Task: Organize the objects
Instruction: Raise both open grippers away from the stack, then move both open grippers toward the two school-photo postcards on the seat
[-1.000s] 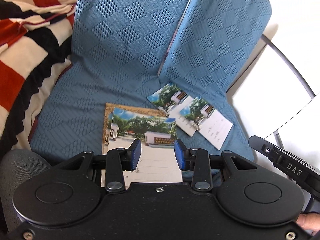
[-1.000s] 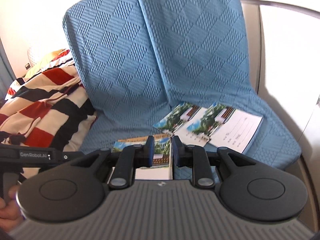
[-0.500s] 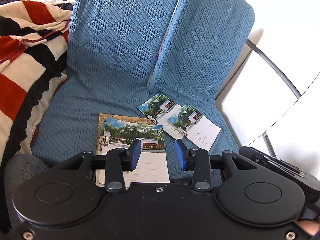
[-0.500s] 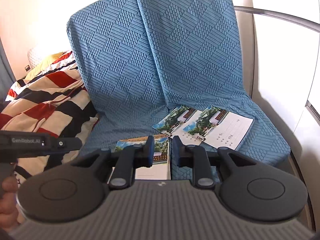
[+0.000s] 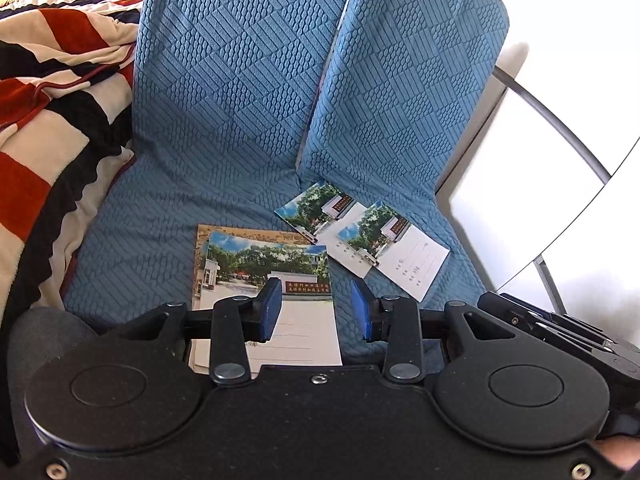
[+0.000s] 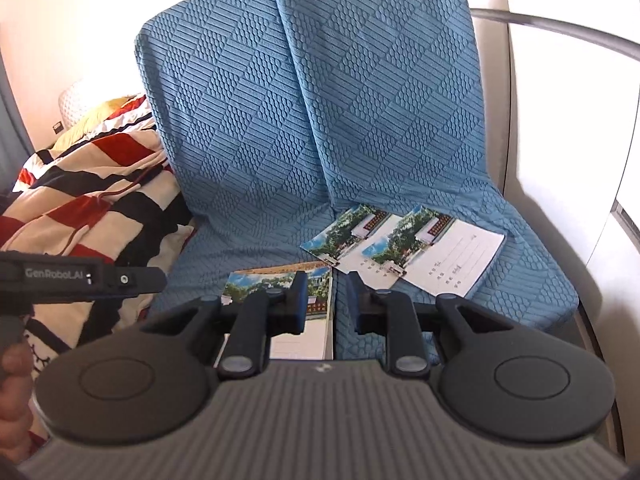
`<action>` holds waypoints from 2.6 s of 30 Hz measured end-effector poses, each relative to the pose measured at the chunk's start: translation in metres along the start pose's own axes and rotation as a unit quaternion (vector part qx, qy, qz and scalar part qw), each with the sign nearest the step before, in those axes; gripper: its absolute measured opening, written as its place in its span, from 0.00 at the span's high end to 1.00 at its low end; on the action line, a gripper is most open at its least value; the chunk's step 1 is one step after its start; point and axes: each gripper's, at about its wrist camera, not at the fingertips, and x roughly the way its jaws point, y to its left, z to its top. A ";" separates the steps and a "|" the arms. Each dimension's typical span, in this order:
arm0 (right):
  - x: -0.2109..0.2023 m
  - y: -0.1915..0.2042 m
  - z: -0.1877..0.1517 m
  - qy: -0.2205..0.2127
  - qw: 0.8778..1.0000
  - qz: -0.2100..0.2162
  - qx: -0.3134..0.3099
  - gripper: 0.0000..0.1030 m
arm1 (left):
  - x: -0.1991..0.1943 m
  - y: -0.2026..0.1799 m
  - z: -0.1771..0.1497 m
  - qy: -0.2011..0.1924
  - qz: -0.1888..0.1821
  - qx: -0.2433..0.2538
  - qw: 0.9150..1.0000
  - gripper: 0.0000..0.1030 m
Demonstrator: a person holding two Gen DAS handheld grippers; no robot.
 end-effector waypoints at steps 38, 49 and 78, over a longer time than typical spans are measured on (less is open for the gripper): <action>-0.024 -0.083 -0.017 -0.002 0.996 -0.085 0.035 0.69 | 0.039 -0.077 -0.011 0.020 -0.041 0.045 0.998 0.63; -0.011 -0.093 -0.013 -0.005 0.994 -0.098 0.040 0.54 | 0.055 -0.084 -0.004 0.019 -0.049 0.045 0.998 0.59; 0.027 -0.137 0.003 0.009 0.993 -0.101 0.068 0.19 | 0.120 -0.104 0.014 0.057 -0.039 0.029 0.997 0.07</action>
